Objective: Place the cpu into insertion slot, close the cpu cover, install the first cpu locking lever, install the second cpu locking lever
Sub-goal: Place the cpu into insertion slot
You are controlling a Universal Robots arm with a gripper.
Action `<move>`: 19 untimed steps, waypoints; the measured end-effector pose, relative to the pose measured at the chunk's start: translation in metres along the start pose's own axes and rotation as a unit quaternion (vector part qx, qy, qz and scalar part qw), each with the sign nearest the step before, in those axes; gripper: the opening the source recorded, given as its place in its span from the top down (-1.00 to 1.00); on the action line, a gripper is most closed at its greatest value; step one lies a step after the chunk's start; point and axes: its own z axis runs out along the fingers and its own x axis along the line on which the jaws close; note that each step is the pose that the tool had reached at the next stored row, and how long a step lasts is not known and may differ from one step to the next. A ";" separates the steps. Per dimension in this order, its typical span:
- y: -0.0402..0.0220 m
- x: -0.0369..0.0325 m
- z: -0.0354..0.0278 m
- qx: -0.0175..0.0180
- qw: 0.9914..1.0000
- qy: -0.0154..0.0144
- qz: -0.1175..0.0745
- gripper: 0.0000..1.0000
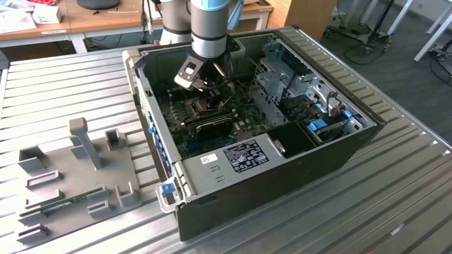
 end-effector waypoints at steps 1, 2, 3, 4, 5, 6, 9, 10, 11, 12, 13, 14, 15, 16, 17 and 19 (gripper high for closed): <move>0.0000 0.0001 0.0006 0.000 1.000 0.000 0.000 -0.08; 0.0000 0.0001 0.0013 0.000 1.000 0.000 0.000 -0.08; -0.0001 0.0000 0.0018 0.000 1.000 0.000 0.000 -0.08; -0.0001 0.0000 0.0021 0.000 1.000 0.000 0.000 -0.08; -0.0001 -0.0001 0.0021 0.000 1.000 0.000 0.000 -0.08; -0.0001 -0.0001 0.0021 0.000 1.000 0.000 0.000 -0.08; -0.0001 0.0000 0.0022 0.000 1.000 0.000 0.000 -0.08; -0.0001 0.0000 0.0023 0.000 1.000 0.000 0.000 -0.08; -0.0001 0.0000 0.0026 0.000 1.000 0.001 0.000 -0.08; -0.0001 0.0000 0.0027 0.000 1.000 0.000 0.000 -0.08; -0.0002 0.0000 0.0027 0.000 1.000 0.000 0.000 -0.08; -0.0002 0.0000 0.0029 0.000 1.000 0.000 0.000 -0.08; -0.0002 0.0000 0.0031 0.000 1.000 0.000 0.000 -0.08; -0.0002 0.0000 0.0032 0.000 1.000 0.000 0.000 -0.08; -0.0002 -0.0001 0.0032 0.000 1.000 0.000 0.000 -0.08; -0.0002 0.0000 0.0033 0.000 1.000 0.000 0.000 -0.08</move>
